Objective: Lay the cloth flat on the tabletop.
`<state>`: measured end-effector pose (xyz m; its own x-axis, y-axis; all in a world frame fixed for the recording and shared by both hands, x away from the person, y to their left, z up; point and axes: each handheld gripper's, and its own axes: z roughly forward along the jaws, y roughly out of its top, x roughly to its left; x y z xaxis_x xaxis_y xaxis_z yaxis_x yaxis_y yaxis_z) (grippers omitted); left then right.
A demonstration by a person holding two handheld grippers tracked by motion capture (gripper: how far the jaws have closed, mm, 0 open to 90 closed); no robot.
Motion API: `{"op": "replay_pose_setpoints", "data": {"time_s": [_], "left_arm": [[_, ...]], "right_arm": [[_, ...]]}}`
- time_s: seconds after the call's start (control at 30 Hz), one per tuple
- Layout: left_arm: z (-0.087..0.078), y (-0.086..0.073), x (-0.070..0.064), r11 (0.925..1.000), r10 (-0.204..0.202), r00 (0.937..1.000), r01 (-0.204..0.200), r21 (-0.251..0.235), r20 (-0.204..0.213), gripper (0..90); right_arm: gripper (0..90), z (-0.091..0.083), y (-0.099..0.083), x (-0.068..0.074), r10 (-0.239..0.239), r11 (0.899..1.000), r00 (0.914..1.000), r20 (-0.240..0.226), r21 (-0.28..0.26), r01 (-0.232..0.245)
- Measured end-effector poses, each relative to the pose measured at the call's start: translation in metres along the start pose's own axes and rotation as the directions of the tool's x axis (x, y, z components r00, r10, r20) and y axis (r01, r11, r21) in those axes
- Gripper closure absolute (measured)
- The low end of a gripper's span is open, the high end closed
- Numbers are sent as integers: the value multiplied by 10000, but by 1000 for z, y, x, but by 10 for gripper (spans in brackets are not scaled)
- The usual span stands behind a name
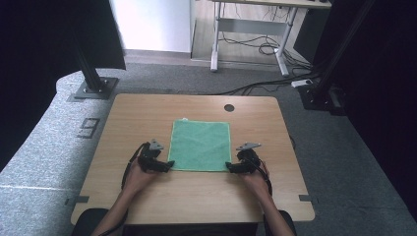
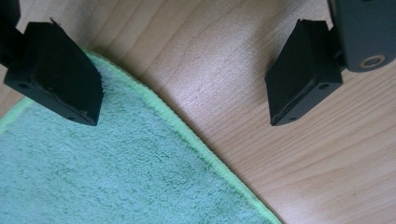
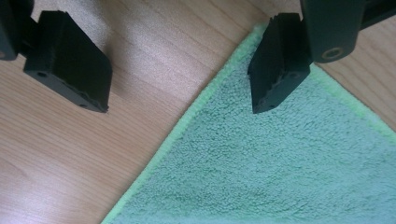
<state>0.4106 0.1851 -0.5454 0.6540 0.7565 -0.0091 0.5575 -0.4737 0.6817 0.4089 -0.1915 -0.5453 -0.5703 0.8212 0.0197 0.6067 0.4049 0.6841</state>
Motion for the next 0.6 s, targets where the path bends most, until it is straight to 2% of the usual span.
{"op": "replay_pose_setpoints", "data": {"time_s": [0.1, 0.2, 0.33, 0.6], "left_arm": [[-7, 2, -3, 9999, 132, 9999, -131, -91, 67, 117], [-18, 4, -7, 9995, 232, 9996, -229, -213, 155, 104], [-33, -1, -10, 9990, 179, 9986, -158, -429, 496, 94], [-45, -23, -18, 9997, 250, 9990, -248, -57, 377, 45]], "right_arm": [[194, -4, 0, 0, -67, 10000, 9999, -91, -29, 67], [157, -13, 1, 1, -24, 9996, 9999, -148, -278, 19], [130, -26, -1, 0, -66, 9989, 9996, -286, -475, 52], [24, -42, -17, -2, -93, 9992, 9994, -324, -379, 81]]}}
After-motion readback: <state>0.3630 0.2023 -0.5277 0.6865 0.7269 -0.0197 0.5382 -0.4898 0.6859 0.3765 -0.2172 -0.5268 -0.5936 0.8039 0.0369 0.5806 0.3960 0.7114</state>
